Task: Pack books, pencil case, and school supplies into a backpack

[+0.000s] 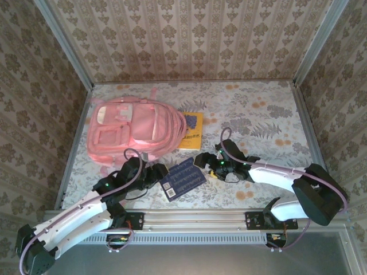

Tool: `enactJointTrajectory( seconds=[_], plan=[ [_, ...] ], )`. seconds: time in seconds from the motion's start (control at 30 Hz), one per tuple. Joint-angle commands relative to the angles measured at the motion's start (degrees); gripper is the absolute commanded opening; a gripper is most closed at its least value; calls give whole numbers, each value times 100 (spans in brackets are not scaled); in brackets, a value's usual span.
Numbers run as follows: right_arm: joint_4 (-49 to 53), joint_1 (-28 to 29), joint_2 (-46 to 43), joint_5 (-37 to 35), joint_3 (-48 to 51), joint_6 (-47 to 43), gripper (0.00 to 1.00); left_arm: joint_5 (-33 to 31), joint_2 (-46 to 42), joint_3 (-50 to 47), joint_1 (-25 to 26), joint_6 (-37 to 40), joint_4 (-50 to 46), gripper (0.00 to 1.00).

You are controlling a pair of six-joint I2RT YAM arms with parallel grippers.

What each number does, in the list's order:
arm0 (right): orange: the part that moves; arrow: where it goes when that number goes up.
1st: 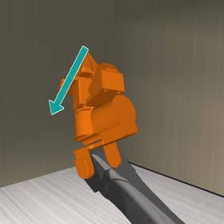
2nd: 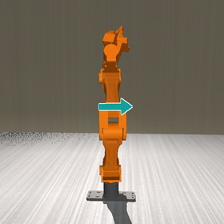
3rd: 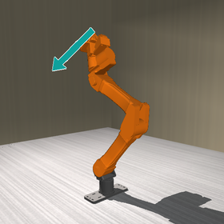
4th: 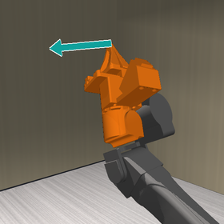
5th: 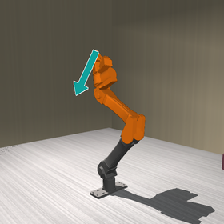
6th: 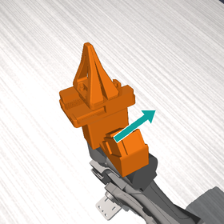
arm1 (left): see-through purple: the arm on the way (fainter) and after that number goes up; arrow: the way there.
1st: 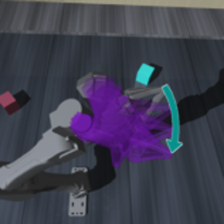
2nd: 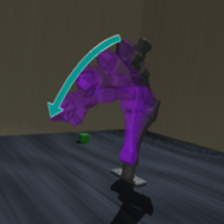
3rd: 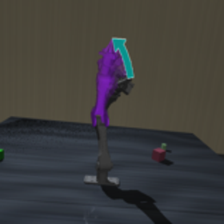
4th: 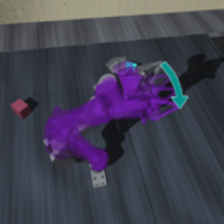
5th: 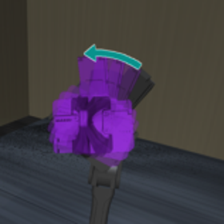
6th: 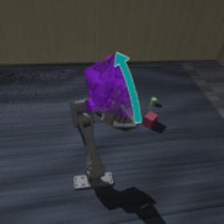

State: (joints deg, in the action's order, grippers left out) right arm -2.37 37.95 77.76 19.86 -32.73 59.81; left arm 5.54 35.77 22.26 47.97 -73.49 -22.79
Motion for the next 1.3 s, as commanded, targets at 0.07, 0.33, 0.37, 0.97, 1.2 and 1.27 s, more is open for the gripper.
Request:
enactJointTrajectory(
  seconds=[0.07, 0.33, 0.37, 0.97, 1.2, 1.27],
  plan=[
    [1742, -25, 446, -313, -1200, -2395, 89, -402, -234, 190, 41, 71, -1535, 58],
    [2437, 10, 1744, -151, -2258, -3304, 79, 52, 17, -845, 49, -303, -154, 55],
    [2380, 10, 1846, -80, -2289, -3315, 78, 53, 154, -857, 54, -243, -37, 55],
    [1951, 221, 2536, 698, -2511, -3155, 48, 169, 1691, -638, 40, 90, 1206, 48],
    [1559, 221, 1890, 1145, -2204, -2862, 37, 213, 1936, -575, 37, 177, 1363, 44],
    [1410, 221, 1798, 1457, -2132, -2760, 35, 217, 1972, -572, 39, 195, 1406, 42]
  ],
)
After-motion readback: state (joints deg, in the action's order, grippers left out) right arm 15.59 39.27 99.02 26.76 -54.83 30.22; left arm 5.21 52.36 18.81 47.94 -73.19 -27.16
